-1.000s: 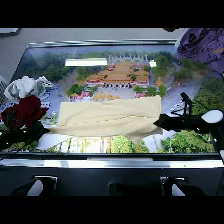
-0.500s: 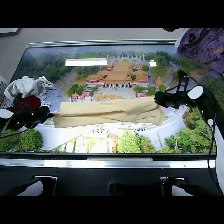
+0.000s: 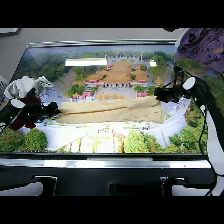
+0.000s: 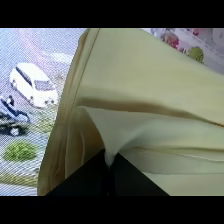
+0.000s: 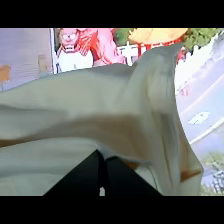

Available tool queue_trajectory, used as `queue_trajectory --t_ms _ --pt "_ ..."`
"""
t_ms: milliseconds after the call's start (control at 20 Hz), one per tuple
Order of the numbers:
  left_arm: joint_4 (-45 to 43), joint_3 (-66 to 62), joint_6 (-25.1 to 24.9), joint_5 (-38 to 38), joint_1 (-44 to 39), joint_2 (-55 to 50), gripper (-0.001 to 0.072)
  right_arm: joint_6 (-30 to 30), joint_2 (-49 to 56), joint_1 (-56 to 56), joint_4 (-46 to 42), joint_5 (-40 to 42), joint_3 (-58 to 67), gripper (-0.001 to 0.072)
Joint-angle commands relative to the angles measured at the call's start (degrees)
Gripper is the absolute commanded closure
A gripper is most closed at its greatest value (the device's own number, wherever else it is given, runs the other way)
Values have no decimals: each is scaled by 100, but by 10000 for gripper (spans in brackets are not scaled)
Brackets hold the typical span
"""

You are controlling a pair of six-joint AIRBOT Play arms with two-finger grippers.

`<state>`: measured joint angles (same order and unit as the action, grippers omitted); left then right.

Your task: Fold the clothes and pants, and hang the long-sleeved shirts on hangers.

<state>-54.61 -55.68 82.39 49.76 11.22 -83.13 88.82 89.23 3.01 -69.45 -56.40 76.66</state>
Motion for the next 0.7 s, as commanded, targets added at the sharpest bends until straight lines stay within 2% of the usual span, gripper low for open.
queue_trajectory --t_ms 0,50,100,150,200,300,350,400,500,650 --pt "-2 -68 -11 -22 -50 -267 688 -13 391 -4 258 -79 81 682" --pt "-2 -70 -9 -55 -48 -284 658 -7 466 -4 343 -90 81 637" --pt "0 -70 9 -127 -48 -282 507 -7 514 -4 435 -105 81 548" --pt "0 -98 9 -146 -48 -282 325 -4 518 -4 503 -118 83 485" --pt "0 -164 9 -142 -48 -282 202 4 509 2 555 -238 146 445" --pt "-2 -372 7 -116 -48 -262 63 13 507 4 522 -892 568 243" --pt "-4 -503 7 -111 -48 -227 25 -7 507 50 463 -1250 861 219" --pt "-4 -667 7 -68 -37 -173 25 -2 507 164 407 -1554 1178 209" --pt "-7 -1001 9 74 -24 -33 25 149 507 688 584 -1670 1582 184" --pt "-7 -1384 7 186 -24 181 25 -24 789 1727 1191 -2100 1622 41"
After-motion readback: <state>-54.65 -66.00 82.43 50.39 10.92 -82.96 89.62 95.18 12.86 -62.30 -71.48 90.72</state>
